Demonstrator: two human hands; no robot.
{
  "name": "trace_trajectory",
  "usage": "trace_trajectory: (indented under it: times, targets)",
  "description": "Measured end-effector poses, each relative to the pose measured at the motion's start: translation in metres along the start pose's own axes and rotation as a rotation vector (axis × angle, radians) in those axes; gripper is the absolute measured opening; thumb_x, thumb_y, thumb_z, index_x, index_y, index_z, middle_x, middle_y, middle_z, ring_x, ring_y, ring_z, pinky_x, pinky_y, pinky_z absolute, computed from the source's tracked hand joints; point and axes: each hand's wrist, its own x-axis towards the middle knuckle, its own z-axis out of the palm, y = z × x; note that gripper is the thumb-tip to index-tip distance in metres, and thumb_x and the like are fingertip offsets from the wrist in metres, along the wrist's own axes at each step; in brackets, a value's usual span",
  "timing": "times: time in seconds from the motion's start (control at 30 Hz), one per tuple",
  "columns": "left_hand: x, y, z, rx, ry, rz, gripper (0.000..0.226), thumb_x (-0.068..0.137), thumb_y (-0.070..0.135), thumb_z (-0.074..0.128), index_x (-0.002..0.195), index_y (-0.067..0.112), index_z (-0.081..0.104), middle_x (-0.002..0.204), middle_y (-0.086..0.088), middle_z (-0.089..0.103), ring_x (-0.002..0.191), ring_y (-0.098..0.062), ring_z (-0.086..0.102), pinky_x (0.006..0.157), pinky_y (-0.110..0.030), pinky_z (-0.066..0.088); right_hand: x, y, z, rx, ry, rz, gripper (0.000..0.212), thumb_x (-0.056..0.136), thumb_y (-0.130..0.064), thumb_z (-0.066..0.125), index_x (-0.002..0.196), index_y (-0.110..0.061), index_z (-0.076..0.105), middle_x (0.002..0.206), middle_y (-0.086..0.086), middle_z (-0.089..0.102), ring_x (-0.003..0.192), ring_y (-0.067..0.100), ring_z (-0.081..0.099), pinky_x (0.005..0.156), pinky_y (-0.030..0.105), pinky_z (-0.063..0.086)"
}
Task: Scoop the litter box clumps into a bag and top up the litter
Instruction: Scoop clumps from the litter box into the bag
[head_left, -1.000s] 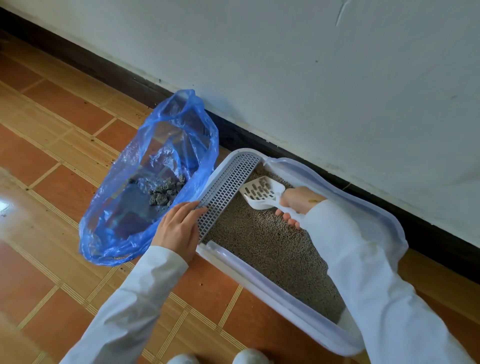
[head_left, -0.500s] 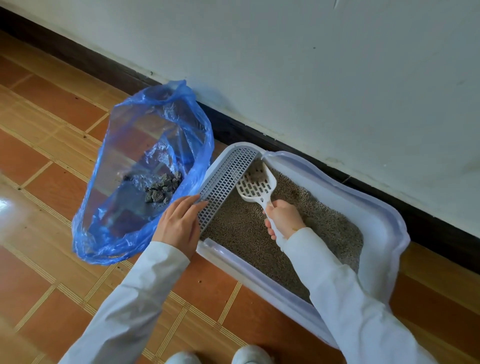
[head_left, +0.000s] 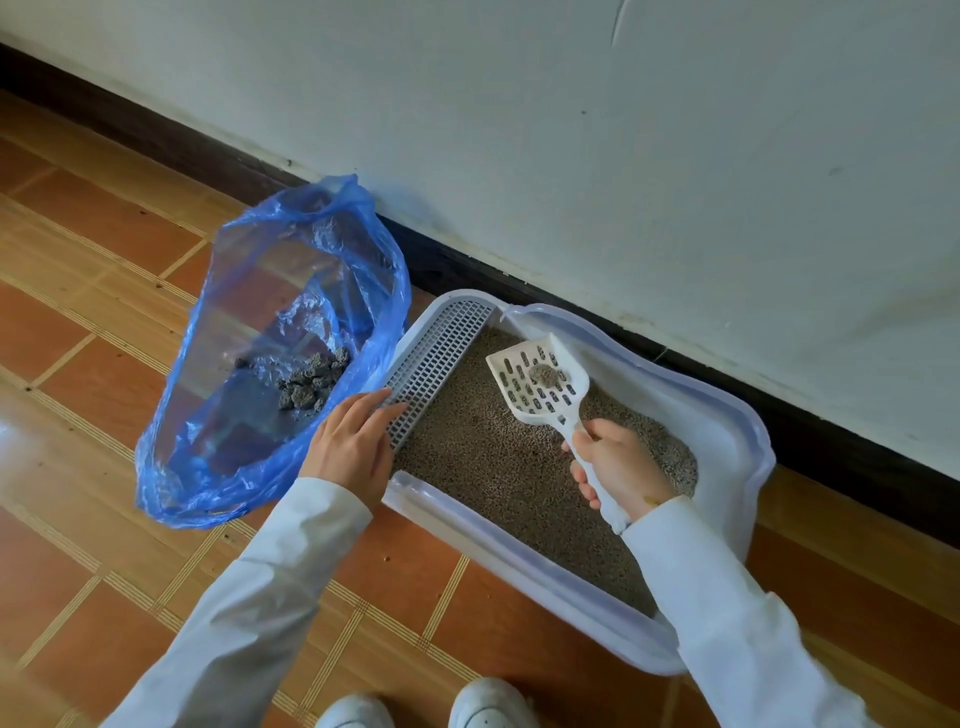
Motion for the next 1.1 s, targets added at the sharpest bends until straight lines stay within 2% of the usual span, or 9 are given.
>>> trace_trajectory:
  times: [0.2,0.37,0.47,0.67,0.77,0.83,0.9,1.1]
  targets:
    - [-0.004,-0.003,-0.002,-0.011,0.016,-0.023,0.043,0.086,0.018,0.033,0.114,0.010,0.065,0.123,-0.015,0.060,0.111,-0.039,0.056,0.087,-0.055,0.050,-0.016,-0.003,0.003,0.002,-0.008,-0.047,0.022,0.097,-0.015,0.045,0.092,-0.002,0.061,0.053,0.005,0.048,0.040,0.014,0.036,0.040,0.020,0.028]
    - [-0.007,-0.006,-0.006,-0.007,0.074,-0.071,0.034,0.086,0.007,0.046,0.114,0.012,0.065,0.128,-0.019,0.056,0.111,-0.040,0.057,0.089,-0.053,0.049,-0.027,-0.027,0.019,-0.033,-0.085,-0.124,0.021,0.097,-0.017,0.045,0.094,-0.005,0.062,0.054,0.003,0.050,0.041,0.014,0.038,0.040,0.021,0.031]
    - [-0.010,-0.015,-0.006,-0.012,0.074,-0.090,0.040,0.087,0.017,0.035,0.114,0.012,0.065,0.125,-0.020,0.058,0.107,-0.042,0.058,0.084,-0.056,0.051,-0.024,-0.046,0.043,-0.100,-0.156,-0.194,0.021,0.096,-0.020,0.046,0.093,-0.007,0.062,0.056,0.002,0.052,0.043,0.013,0.041,0.041,0.022,0.034]
    - [-0.018,-0.026,-0.009,-0.005,0.012,-0.091,0.041,0.088,0.024,0.035,0.112,0.012,0.067,0.115,-0.011,0.066,0.101,-0.036,0.063,0.080,-0.051,0.053,0.001,-0.077,0.100,-0.384,-0.177,-0.319,0.023,0.095,-0.031,0.045,0.090,-0.016,0.061,0.065,0.003,0.061,0.046,0.013,0.049,0.049,0.027,0.046]
    - [-0.017,-0.030,-0.009,-0.029,0.028,-0.083,0.038,0.087,0.020,0.038,0.110,0.012,0.067,0.113,-0.009,0.067,0.097,-0.034,0.065,0.079,-0.047,0.054,0.013,-0.090,0.121,-0.524,-0.179,-0.388,0.021,0.095,-0.031,0.043,0.098,-0.017,0.058,0.085,0.008,0.065,0.066,0.021,0.061,0.068,0.039,0.056]
    - [-0.016,-0.029,-0.011,-0.037,0.043,-0.086,0.038,0.085,0.018,0.039,0.109,0.011,0.067,0.111,-0.009,0.068,0.096,-0.033,0.065,0.078,-0.046,0.054,0.018,-0.097,0.133,-0.646,-0.162,-0.443,0.019,0.096,-0.031,0.043,0.100,-0.017,0.054,0.095,0.009,0.062,0.085,0.029,0.061,0.079,0.044,0.052]
    - [-0.015,-0.027,-0.011,-0.042,0.056,-0.088,0.039,0.085,0.018,0.038,0.109,0.011,0.068,0.111,-0.009,0.068,0.098,-0.033,0.065,0.079,-0.046,0.054,0.021,-0.101,0.143,-0.782,-0.139,-0.507,0.015,0.097,-0.029,0.043,0.100,-0.016,0.050,0.099,0.010,0.060,0.093,0.031,0.057,0.077,0.040,0.047]
    - [-0.018,-0.027,-0.008,-0.077,0.071,-0.089,0.038,0.087,0.015,0.037,0.110,0.011,0.067,0.112,-0.008,0.068,0.098,-0.031,0.065,0.082,-0.046,0.053,0.025,-0.103,0.164,-1.141,0.004,-0.721,0.018,0.097,-0.018,0.045,0.114,-0.014,0.041,0.104,0.015,0.062,0.097,0.036,0.059,0.065,0.038,0.035]
